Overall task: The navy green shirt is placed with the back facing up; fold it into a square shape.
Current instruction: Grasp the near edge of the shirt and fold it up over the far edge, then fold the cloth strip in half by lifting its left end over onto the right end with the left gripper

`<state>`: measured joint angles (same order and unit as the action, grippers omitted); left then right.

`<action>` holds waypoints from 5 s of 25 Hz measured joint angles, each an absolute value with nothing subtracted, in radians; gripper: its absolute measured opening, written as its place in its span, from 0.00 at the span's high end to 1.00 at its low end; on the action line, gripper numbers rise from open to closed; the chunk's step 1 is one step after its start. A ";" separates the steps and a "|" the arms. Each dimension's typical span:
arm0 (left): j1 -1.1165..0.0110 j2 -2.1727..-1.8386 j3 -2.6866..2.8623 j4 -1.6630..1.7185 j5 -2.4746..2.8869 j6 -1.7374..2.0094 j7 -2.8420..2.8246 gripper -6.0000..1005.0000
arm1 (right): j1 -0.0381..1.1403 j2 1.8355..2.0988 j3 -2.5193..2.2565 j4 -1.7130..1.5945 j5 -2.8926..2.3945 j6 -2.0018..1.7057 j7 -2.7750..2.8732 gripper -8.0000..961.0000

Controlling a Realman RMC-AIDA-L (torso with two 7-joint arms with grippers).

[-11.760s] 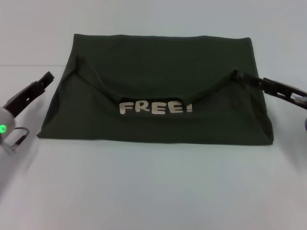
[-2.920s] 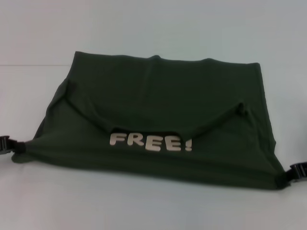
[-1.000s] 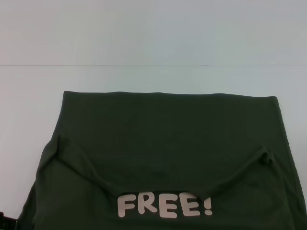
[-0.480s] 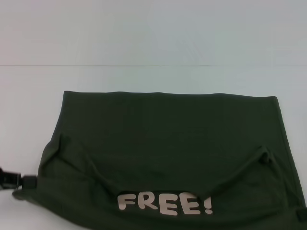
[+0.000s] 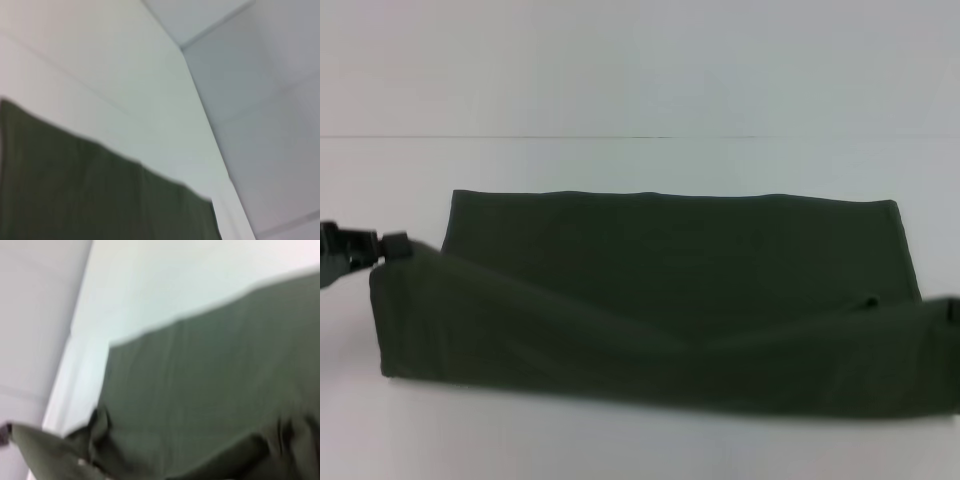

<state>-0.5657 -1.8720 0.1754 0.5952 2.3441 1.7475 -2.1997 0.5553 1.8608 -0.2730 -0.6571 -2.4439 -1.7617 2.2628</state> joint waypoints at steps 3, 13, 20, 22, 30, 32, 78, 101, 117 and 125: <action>-0.574 -1.887 0.179 0.588 2.307 1.670 -2.198 0.96 | 0.554 1.863 -0.272 -0.641 -2.395 -1.716 2.269 0.97; -0.601 -1.980 0.187 0.559 2.185 1.419 -2.104 0.96 | 0.589 1.909 -0.291 -0.531 -2.288 -1.409 2.222 0.97; -0.640 -2.029 0.186 0.525 2.144 1.276 -2.035 0.96 | 0.617 1.952 -0.300 -0.540 -2.274 -1.283 2.197 0.97; -0.642 -2.037 0.186 0.525 2.128 1.244 -2.023 0.96 | 0.617 1.954 -0.302 -0.540 -2.246 -1.264 2.190 0.98; -0.656 -2.052 0.185 0.494 2.068 1.146 -1.973 0.96 | 0.628 1.954 -0.313 -0.537 -2.184 -1.198 2.174 0.98; -0.658 -2.061 0.185 0.488 2.049 1.114 -1.954 0.96 | 0.636 1.960 -0.326 -0.530 -2.184 -1.159 2.167 0.98; -0.721 -2.161 0.178 0.340 1.690 0.785 -1.505 0.95 | 0.740 2.077 -0.428 -0.484 -2.089 -0.772 1.919 0.87; -0.565 -2.052 0.448 0.244 1.500 1.046 -1.681 0.31 | 0.570 2.037 -0.474 -0.489 -1.885 -1.306 1.549 0.10; -0.498 -1.970 0.605 0.500 1.857 1.287 -2.207 0.26 | 0.477 2.085 -0.703 -0.526 -1.885 -1.449 1.167 0.06; -0.539 -1.977 0.612 0.498 1.954 1.172 -2.219 0.26 | 0.484 2.091 -0.734 -0.510 -1.884 -1.419 1.137 0.06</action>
<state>-0.5388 -1.9766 0.6121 0.4981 1.9540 1.1719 -2.2193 0.4837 2.0906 -0.7340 -0.5095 -1.8839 -1.4189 1.1369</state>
